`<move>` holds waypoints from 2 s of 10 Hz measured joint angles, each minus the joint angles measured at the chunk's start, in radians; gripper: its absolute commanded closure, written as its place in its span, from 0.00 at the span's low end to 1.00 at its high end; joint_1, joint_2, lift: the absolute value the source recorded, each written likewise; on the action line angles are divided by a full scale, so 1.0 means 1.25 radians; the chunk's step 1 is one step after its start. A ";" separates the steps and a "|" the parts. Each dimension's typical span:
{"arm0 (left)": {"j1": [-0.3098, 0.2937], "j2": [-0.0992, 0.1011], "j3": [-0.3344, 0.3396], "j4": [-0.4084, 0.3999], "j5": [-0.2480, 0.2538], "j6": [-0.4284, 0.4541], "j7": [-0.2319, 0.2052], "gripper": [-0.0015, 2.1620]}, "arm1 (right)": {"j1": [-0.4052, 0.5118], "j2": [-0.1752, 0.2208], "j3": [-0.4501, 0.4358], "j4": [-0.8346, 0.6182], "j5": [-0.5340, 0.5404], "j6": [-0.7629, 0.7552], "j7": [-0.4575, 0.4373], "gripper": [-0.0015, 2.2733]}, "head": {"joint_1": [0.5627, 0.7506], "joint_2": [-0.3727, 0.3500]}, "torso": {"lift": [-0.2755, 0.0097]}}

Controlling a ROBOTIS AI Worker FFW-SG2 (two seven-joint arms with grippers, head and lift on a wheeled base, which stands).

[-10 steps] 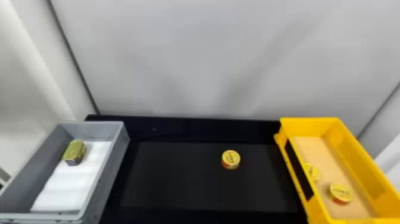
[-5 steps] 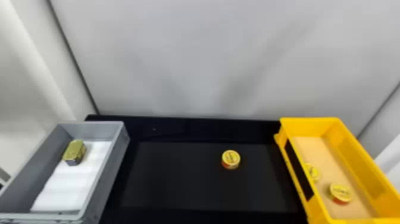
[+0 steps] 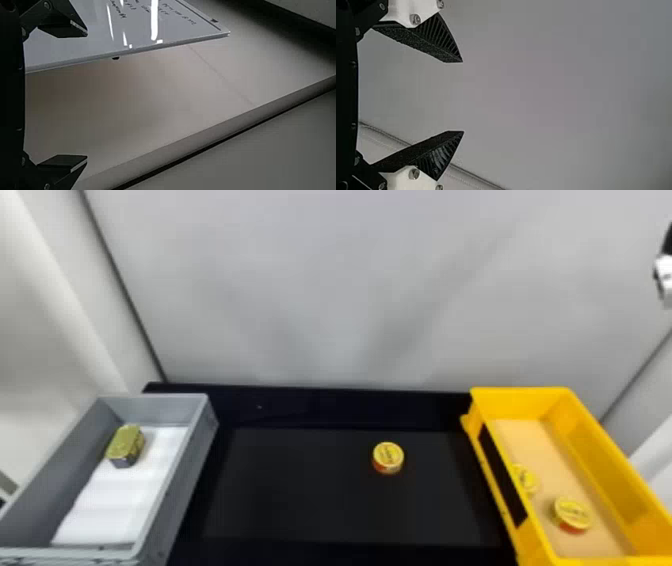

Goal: Pick up the round yellow can and place it in the yellow rectangular box

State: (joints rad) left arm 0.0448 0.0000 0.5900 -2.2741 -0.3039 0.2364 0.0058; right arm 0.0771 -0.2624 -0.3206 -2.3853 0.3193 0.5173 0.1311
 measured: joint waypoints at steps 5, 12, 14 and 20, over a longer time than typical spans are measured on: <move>0.000 0.000 0.002 0.003 0.002 0.000 0.000 0.07 | 0.044 -0.002 0.085 0.016 0.003 0.024 0.028 0.08 | 0.66 0.53 | 0.77; 0.003 0.000 0.008 0.007 0.003 0.002 -0.001 0.07 | 0.131 -0.001 0.238 0.115 0.008 0.085 0.067 0.08 | 0.66 0.53 | 0.77; 0.004 0.000 0.008 0.008 0.003 0.002 -0.001 0.07 | 0.155 -0.001 0.274 0.132 0.020 0.111 0.079 0.08 | 0.66 0.53 | 0.77; 0.009 0.000 0.013 0.009 0.004 0.002 -0.001 0.07 | 0.180 0.003 0.318 0.210 -0.089 0.177 0.108 0.08 | 0.66 0.53 | 0.77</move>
State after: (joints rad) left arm 0.0555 0.0000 0.6062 -2.2625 -0.2991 0.2393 0.0046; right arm 0.3016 -0.2587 0.0775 -2.1223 0.2075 0.7380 0.2660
